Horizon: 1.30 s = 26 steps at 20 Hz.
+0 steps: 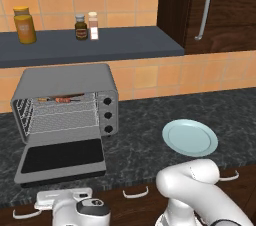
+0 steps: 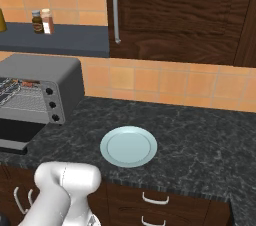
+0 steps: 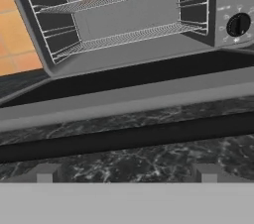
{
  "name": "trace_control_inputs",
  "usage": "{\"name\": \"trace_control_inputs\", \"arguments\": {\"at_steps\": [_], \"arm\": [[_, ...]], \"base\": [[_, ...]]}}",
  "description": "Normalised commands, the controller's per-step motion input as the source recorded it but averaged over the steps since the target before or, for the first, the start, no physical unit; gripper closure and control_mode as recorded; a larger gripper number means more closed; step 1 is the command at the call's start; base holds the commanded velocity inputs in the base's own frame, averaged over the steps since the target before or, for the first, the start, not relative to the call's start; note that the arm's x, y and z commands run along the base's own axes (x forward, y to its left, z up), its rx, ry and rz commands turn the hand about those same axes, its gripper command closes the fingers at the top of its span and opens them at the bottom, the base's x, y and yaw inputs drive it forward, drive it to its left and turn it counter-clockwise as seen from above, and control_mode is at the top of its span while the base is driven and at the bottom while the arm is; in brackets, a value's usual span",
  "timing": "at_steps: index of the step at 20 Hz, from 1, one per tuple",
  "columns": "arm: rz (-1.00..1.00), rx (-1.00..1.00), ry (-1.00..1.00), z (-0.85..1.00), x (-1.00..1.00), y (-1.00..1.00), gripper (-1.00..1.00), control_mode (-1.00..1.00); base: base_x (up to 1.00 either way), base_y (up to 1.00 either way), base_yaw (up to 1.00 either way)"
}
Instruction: Pick up the kebab skewer and baguette bread, and place them inside the toaster oven. Close the toaster oven door and start by setting the timer.
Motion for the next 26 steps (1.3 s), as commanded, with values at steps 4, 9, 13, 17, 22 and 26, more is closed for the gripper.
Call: {"name": "trace_control_inputs", "arguments": {"at_steps": [4, 9, 13, 17, 22, 26], "arm": [[0.01, 0.00, 0.00, 0.00, 0.17, -0.09, -1.00, -1.00], [0.05, 0.00, 0.02, -0.03, 0.04, 0.00, -1.00, -1.00], [0.07, 0.00, 0.01, -0.12, 0.21, 0.00, -1.00, -1.00], [0.05, 0.00, 0.00, -0.12, 0.25, 0.00, -1.00, -1.00], [0.04, 0.00, -0.02, -0.06, 0.16, 0.00, -1.00, -1.00], [0.05, 0.00, 0.00, -0.02, -0.33, 0.00, -1.00, -1.00]], "base": [[0.00, 0.00, 0.00], [0.00, 0.00, 0.00], [0.00, 0.00, 0.00], [0.00, 0.00, 0.00], [0.00, 0.00, 0.00], [0.00, 0.00, 0.00]]}}
